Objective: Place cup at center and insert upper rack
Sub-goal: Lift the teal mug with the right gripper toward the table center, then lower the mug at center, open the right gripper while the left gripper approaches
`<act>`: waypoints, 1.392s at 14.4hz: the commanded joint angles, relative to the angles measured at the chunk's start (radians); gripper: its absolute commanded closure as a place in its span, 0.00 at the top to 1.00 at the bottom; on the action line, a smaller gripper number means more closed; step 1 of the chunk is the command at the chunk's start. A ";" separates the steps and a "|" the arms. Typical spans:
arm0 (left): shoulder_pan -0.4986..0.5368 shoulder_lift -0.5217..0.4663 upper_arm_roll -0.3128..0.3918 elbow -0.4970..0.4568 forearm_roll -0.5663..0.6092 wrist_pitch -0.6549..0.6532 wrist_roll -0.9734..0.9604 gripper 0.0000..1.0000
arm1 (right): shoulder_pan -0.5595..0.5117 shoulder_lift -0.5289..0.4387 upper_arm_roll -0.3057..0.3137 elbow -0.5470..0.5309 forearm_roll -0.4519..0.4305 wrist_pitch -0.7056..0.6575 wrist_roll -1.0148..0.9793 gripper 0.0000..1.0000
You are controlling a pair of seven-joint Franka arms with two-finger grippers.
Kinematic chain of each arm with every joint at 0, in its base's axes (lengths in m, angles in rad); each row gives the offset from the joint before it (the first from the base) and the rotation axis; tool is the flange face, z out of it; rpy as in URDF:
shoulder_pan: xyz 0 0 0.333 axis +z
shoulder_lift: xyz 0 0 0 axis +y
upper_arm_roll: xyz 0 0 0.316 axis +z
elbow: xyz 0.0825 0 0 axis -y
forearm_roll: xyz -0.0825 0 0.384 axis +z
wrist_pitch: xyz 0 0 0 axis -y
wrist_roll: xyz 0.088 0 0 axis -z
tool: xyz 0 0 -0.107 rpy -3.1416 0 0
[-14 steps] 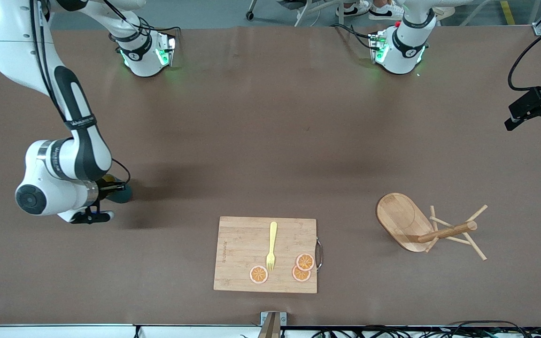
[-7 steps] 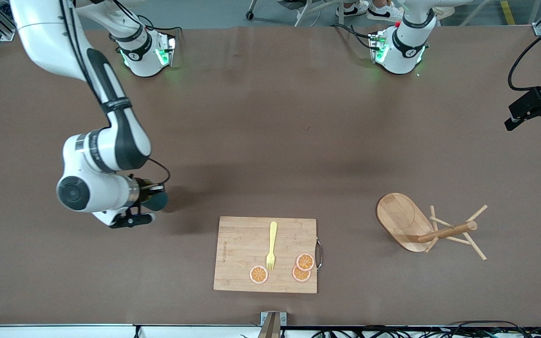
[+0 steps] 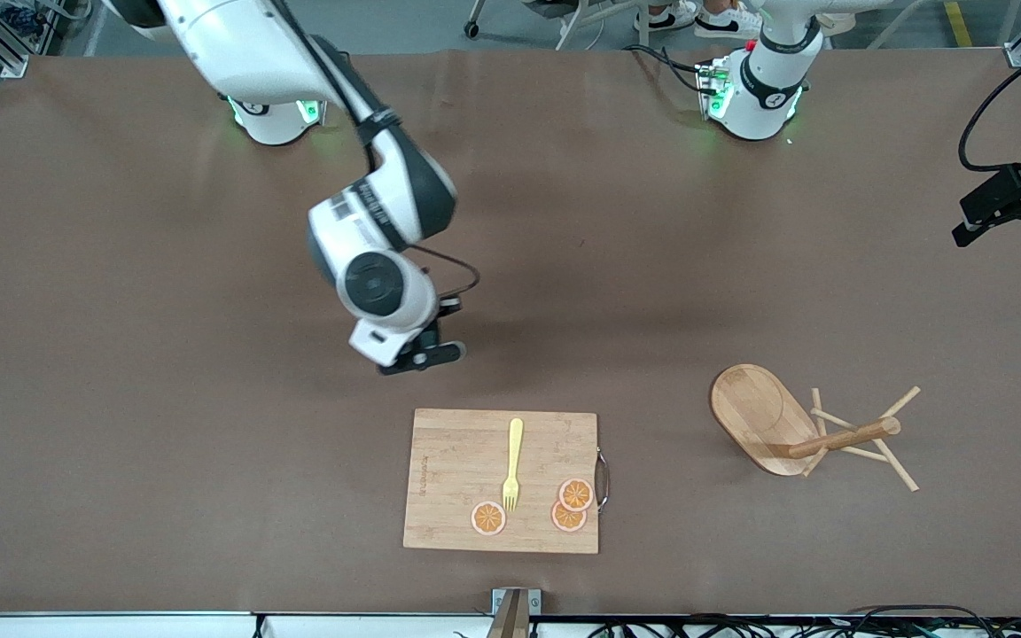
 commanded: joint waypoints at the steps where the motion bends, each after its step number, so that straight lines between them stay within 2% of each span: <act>1: 0.004 -0.007 -0.002 0.001 -0.011 -0.001 0.005 1.00 | 0.067 0.087 -0.015 0.117 0.012 -0.010 0.099 0.00; 5: 0.004 -0.007 -0.002 0.001 -0.011 -0.001 0.005 1.00 | 0.193 0.148 -0.012 0.134 0.016 0.105 0.240 0.00; 7: 0.003 -0.007 -0.004 0.000 -0.011 -0.001 0.005 1.00 | 0.242 0.188 -0.012 0.182 0.016 0.115 0.275 0.00; 11: -0.005 -0.005 -0.005 0.001 -0.011 -0.001 0.005 1.00 | 0.272 0.238 -0.004 0.266 0.052 0.110 0.335 0.00; 18: -0.017 0.001 -0.008 -0.003 -0.040 0.000 -0.008 1.00 | 0.270 0.265 -0.004 0.285 0.070 0.111 0.372 0.03; 19: -0.017 0.008 -0.008 0.000 -0.046 0.000 -0.008 1.00 | 0.269 0.265 -0.003 0.285 0.072 0.118 0.372 0.22; 20: -0.017 0.014 -0.008 0.000 -0.055 0.000 -0.008 1.00 | 0.264 0.265 -0.003 0.285 0.072 0.118 0.372 0.82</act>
